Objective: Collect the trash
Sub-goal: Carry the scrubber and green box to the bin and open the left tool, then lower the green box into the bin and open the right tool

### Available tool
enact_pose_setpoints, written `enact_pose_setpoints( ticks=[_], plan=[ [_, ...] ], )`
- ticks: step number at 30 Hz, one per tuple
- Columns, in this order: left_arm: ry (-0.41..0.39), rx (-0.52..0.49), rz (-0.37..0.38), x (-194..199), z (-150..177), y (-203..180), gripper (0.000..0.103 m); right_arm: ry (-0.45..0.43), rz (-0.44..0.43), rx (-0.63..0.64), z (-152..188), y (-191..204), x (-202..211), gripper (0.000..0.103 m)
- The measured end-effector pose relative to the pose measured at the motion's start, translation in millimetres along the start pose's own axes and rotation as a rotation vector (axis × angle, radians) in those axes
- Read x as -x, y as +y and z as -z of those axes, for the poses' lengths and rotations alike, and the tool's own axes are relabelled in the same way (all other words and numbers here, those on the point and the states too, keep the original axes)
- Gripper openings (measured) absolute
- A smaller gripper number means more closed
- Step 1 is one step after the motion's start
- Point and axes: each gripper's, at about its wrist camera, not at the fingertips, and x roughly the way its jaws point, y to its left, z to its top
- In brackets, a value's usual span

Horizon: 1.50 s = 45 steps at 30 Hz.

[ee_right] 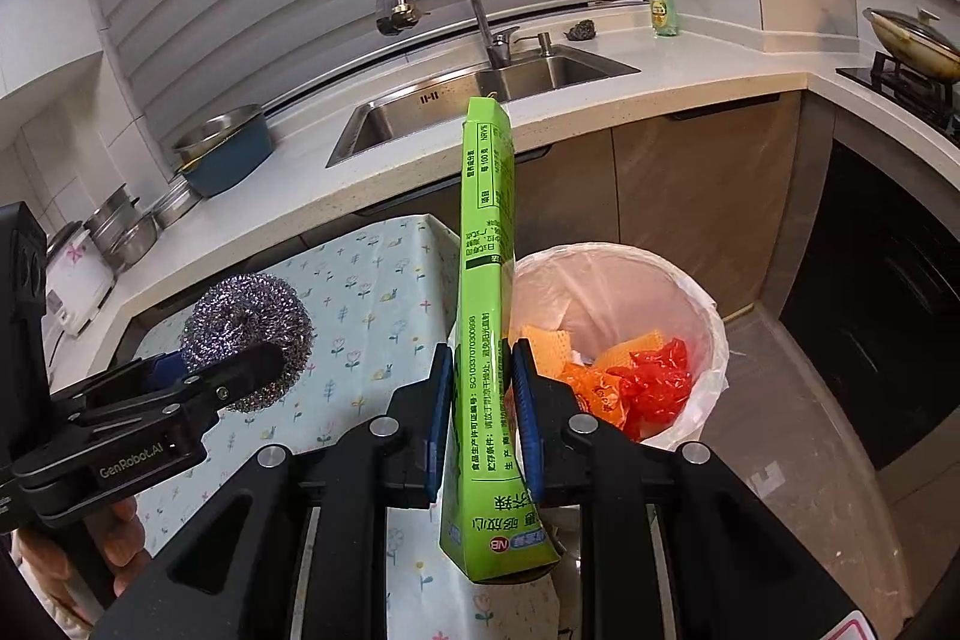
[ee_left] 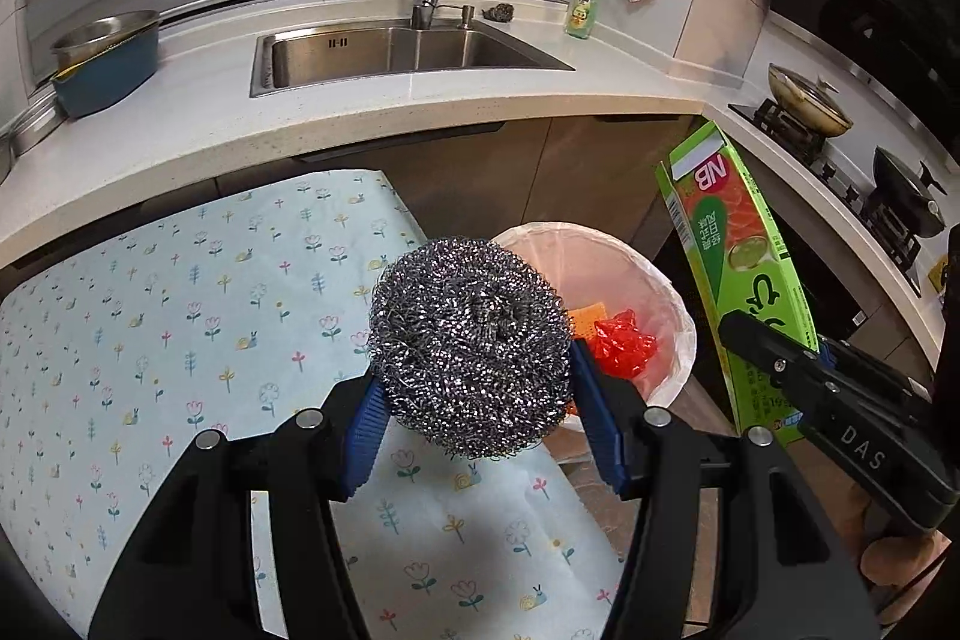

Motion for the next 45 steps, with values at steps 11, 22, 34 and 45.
enact_pose_setpoints(
  ticks=[11,22,34,45],
  plan=[
    [0.022,-0.047,0.051,-34,-18,-33,0.055,-0.015,0.032,-0.039,-8,-38,-5,0.020],
    [0.051,-0.104,0.091,-78,-40,-68,0.060,-0.006,0.055,-0.075,-16,-62,-23,0.020],
    [0.008,-0.083,0.048,-81,-50,-60,0.069,-0.003,0.056,-0.071,-29,-64,-47,0.020],
    [-0.035,-0.061,-0.005,-69,-51,-41,0.070,0.015,0.046,-0.037,-34,-54,-62,0.024]
  ],
)
